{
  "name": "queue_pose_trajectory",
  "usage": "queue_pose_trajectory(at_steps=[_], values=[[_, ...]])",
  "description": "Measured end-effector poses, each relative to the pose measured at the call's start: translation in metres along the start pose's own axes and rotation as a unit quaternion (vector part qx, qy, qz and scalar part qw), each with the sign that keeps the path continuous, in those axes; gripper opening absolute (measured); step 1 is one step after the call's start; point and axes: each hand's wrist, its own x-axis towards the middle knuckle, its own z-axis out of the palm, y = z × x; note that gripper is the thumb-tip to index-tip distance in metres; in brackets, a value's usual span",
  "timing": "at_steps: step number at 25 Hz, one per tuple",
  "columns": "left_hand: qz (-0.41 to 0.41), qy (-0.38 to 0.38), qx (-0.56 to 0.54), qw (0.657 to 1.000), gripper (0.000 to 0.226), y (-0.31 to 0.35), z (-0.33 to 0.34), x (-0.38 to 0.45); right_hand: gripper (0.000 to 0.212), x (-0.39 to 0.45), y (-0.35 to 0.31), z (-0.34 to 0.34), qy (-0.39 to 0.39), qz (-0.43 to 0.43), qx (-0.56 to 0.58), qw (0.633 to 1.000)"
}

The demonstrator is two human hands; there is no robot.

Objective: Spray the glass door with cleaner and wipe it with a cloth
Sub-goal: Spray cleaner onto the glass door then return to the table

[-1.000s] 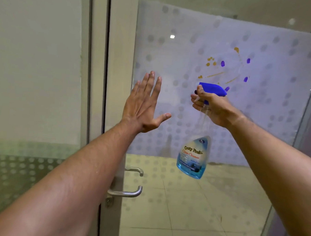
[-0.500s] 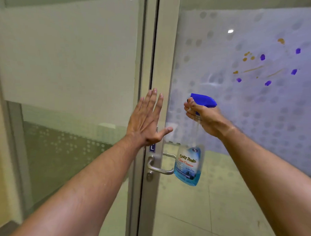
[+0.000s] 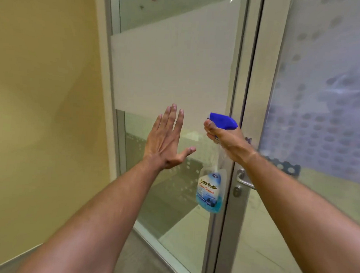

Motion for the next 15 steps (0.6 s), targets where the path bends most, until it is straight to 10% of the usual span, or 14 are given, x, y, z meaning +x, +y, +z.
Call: queue_pose_trajectory(at_steps=[4, 12, 15], values=[[-0.04, -0.023, 0.026, 0.999, 0.106, -0.064, -0.014, -0.049, 0.024, -0.021, 0.005, 0.077, -0.038, -0.021, -0.037, 0.998], [-0.087, -0.077, 0.062, 0.991, 0.105, -0.185, -0.047, -0.15, 0.022, -0.08, 0.014, 0.23, -0.04, -0.007, -0.025, 0.999], [-0.099, -0.094, 0.07, 0.988, 0.105, -0.213, -0.059, -0.19, 0.051, -0.098, 0.025, 0.276, -0.022, 0.032, -0.007, 0.999]])
